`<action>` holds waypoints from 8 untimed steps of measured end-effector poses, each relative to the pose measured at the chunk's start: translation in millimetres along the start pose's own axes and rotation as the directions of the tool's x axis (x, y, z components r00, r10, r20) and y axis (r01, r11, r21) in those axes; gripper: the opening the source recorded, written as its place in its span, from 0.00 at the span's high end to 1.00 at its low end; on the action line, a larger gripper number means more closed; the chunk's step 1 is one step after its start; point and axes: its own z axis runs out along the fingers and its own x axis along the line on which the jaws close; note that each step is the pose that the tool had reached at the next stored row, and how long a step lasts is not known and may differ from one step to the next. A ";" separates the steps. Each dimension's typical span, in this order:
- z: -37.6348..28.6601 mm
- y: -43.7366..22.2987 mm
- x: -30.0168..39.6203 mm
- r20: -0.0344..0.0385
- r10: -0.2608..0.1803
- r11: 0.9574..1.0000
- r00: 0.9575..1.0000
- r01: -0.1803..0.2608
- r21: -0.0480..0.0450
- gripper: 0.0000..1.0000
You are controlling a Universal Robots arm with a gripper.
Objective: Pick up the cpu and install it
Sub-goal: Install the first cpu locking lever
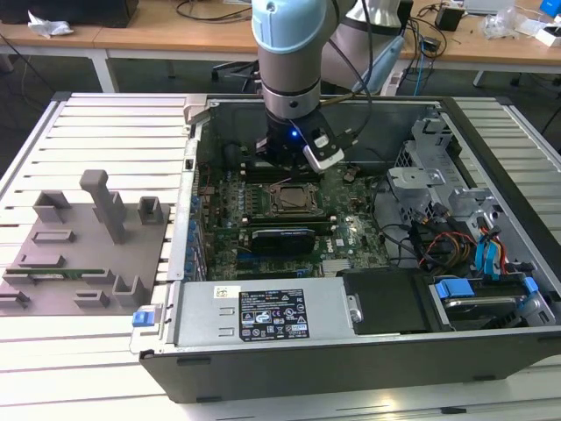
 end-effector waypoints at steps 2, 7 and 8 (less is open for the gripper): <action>1.6 0.2 0.7 0.003 0.013 1.000 1.000 -0.013 0.002 0.89; 4.8 5.0 3.4 0.007 0.019 1.000 1.000 -0.019 0.003 0.89; 10.0 4.8 8.8 0.024 0.038 0.999 0.999 -0.038 0.006 0.89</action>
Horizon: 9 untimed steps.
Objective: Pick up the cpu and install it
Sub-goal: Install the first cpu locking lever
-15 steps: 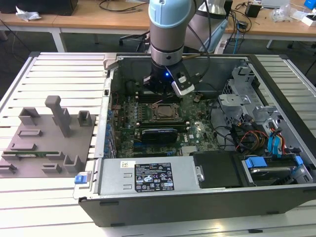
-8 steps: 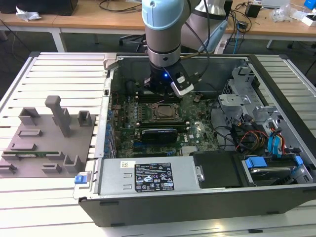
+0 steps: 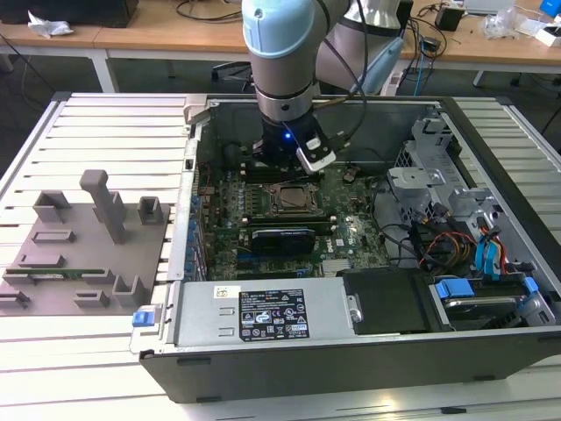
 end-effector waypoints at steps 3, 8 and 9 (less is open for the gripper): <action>3.1 -0.8 0.5 0.018 0.075 0.997 0.997 -0.076 0.023 0.89; -1.7 1.0 -0.2 0.019 0.082 0.996 0.996 -0.082 0.025 0.89; -1.5 1.9 -0.1 0.020 0.084 0.996 0.996 -0.085 0.026 0.89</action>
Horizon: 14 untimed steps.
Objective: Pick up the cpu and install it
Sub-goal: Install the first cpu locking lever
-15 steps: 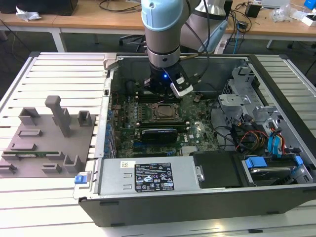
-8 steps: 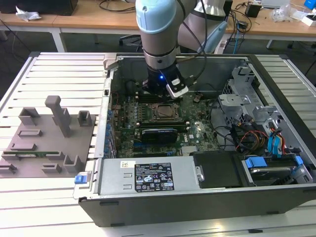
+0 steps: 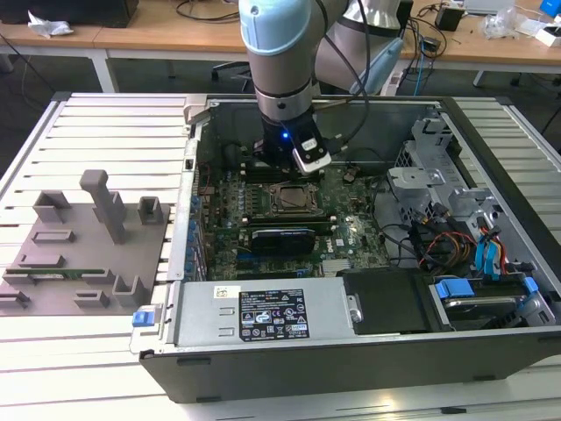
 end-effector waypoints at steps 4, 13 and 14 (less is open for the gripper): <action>0.6 3.1 0.5 0.003 0.012 1.000 1.000 -0.012 0.002 0.89; 3.5 4.2 5.8 0.017 0.068 0.998 0.998 -0.069 0.010 0.89; 4.3 4.0 6.4 0.019 0.075 0.997 0.997 -0.075 0.011 0.89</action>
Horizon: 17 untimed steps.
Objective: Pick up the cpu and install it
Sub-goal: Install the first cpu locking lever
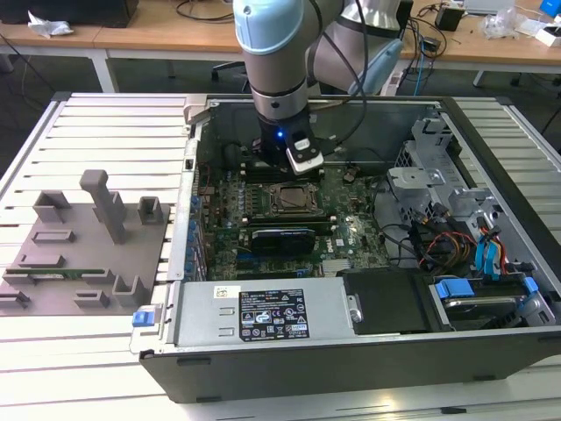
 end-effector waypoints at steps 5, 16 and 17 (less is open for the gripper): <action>3.8 -1.0 1.5 0.008 0.022 1.000 1.000 -0.022 0.005 0.89; 7.2 -1.6 1.4 0.012 0.046 0.999 0.999 -0.046 -0.003 0.89; 7.2 -1.6 1.4 0.011 0.047 0.999 0.999 -0.047 -0.007 0.89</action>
